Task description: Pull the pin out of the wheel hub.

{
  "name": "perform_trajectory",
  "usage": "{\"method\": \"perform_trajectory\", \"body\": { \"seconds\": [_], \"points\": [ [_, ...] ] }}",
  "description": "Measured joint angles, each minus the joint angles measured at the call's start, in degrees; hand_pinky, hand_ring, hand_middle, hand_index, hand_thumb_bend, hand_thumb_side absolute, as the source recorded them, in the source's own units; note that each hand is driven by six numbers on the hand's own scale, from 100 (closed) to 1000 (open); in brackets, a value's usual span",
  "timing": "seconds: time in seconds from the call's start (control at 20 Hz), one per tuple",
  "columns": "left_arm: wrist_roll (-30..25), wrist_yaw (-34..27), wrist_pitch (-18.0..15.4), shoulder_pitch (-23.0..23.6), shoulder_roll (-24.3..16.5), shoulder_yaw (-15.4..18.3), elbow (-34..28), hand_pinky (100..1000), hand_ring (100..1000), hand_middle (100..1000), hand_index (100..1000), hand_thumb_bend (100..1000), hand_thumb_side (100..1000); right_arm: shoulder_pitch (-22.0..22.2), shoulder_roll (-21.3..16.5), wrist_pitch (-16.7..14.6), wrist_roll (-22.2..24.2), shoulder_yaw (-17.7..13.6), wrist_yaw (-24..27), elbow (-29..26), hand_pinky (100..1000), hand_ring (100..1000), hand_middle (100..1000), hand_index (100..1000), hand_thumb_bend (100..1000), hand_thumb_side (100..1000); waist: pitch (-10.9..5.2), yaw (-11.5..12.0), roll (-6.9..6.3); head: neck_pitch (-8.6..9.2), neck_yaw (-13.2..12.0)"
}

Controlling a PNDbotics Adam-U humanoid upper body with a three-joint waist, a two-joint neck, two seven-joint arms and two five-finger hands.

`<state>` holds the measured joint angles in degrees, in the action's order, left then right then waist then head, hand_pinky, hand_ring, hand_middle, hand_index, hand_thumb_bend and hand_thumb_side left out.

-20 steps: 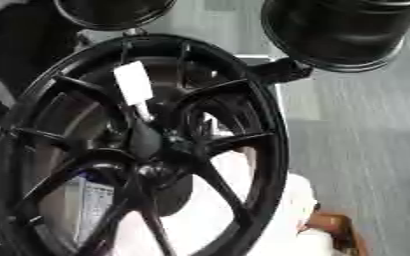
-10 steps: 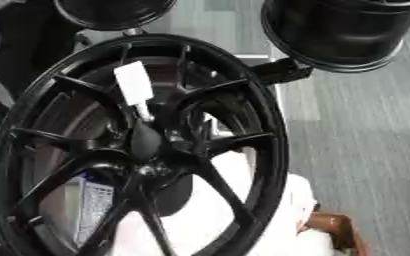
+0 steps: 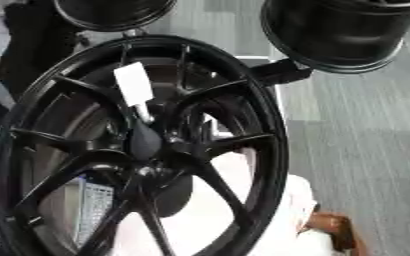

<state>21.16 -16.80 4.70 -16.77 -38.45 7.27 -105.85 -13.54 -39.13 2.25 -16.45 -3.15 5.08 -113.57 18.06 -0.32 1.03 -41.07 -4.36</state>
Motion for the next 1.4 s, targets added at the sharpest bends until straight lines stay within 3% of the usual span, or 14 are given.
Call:
{"method": "perform_trajectory", "body": {
  "seconds": [0.4, 0.8, 1.05, 1.4],
  "points": [
    [-9.2, 10.3, -1.5, -5.2, -8.3, -2.8, 0.5, 853, 804, 767, 863, 215, 747, 0.5, 0.0, 0.0, 0.0, 0.0, -0.4, 0.0, 893, 783, 725, 784, 100, 508, 0.24, -0.4, -0.48, 0.00, 0.2],
    [-27.3, 24.3, -8.9, -14.3, -17.7, -8.1, 3.8, 853, 801, 758, 862, 270, 728, 0.5, -0.5, 0.1, 0.2, 0.4, -0.7, 0.0, 893, 782, 723, 784, 100, 517, 0.89, -1.5, -1.47, 0.16, 0.5],
    [-36.1, 30.5, -13.6, -19.9, -20.0, -11.7, 6.9, 855, 799, 756, 863, 309, 706, 0.5, -1.1, 0.3, 0.3, 0.6, -1.0, 0.0, 893, 781, 721, 783, 100, 523, 1.74, -2.9, -2.45, 0.44, 0.5],
    [-45.6, 35.7, -17.8, -26.3, -20.2, -16.2, 11.1, 853, 782, 789, 871, 360, 689, 0.3, -2.0, 0.3, 0.6, 1.1, -1.2, 0.0, 892, 780, 719, 783, 100, 526, 2.39, -3.9, -3.28, 0.88, 0.0]
  ]
}}
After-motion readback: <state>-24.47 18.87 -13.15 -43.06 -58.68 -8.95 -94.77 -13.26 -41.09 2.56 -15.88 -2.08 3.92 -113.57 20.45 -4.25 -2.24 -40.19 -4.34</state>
